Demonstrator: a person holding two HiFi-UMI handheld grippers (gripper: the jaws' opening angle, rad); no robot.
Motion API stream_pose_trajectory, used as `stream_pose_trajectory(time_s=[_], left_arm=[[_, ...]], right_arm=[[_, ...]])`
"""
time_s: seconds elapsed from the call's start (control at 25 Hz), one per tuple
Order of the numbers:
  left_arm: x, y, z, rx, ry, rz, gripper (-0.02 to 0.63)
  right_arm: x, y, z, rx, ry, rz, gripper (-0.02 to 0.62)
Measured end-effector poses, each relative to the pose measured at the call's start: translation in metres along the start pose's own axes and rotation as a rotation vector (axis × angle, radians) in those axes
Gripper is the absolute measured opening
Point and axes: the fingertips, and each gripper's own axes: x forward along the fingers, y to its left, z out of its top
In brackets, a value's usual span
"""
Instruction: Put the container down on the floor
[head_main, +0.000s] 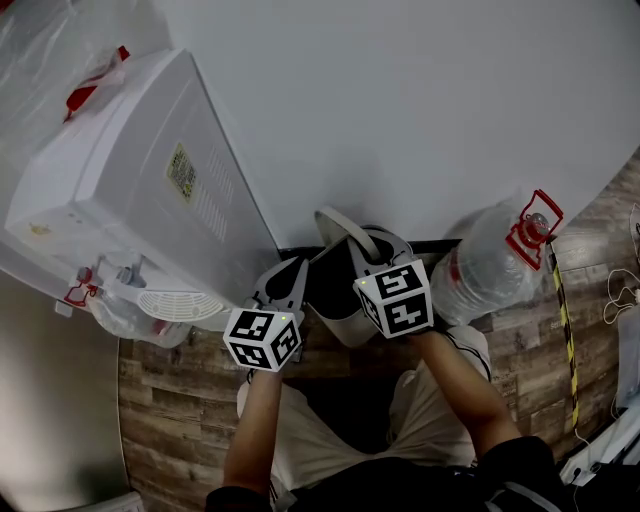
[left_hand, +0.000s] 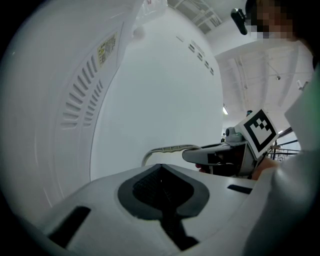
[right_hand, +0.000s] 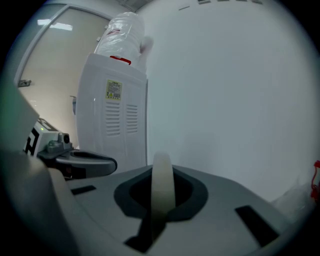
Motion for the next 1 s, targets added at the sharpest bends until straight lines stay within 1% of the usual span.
stream_pose_trajectory(time_s=[0.24,0.64,0.84,1.0], left_arm=[[0.009,0.011,-0.026,-0.017,0.072,0.047,0.015],[0.022,0.017,-0.059,-0.045,0.153,0.067,0.015],[0.028,0.02,-0.07,-0.064,0.168,0.077,0.015],[0.031,0.018,-0.076,-0.072,0.175,0.073,0.015]], right_arm=[[0.014,-0.005,-0.03,-0.002,0.097,-0.007,0.031],[0.042,-0.024,-0.08,0.04,0.23,-0.025,0.031],[0.053,-0.03,-0.096,0.108,0.263,-0.043,0.031],[0.059,-0.037,-0.103,0.206,0.274,-0.056,0.031]])
